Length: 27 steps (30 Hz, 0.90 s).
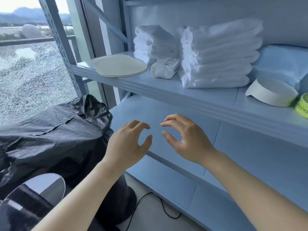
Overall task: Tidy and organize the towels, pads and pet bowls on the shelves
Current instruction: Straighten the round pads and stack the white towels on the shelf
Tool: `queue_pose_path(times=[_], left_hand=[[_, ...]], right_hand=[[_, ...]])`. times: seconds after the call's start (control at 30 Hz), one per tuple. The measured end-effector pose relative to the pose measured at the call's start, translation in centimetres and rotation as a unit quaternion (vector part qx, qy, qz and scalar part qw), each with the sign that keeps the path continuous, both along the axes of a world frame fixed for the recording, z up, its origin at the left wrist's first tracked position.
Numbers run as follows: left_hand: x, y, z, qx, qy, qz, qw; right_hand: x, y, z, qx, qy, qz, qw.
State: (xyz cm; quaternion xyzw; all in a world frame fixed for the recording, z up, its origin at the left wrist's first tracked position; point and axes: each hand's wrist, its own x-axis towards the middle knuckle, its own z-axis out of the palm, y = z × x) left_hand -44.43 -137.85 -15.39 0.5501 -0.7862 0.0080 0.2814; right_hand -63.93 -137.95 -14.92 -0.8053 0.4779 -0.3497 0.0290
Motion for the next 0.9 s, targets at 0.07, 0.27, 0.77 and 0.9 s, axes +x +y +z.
queue_pose_path(times=[0.07,0.27,0.77,0.9], left_hand=[[0.0,-1.5,0.5,-0.003,0.005,0.008,1.0],[0.2,-6.0,0.8,0.002,0.004,0.028,1.0],[8.2,-24.3,4.4,-0.037,0.002,0.061,0.997],[12.1,-29.2,5.3,-0.031,-0.016,0.062,0.997]], right_hand=[[0.1,-1.8,0.1,0.0,-0.003,0.012,1.0],[0.9,-6.8,0.3,-0.006,-0.004,0.038,0.999],[8.7,-26.1,5.8,-0.054,0.064,0.068,0.994],[12.4,-31.4,6.9,-0.059,0.075,0.08,0.992]])
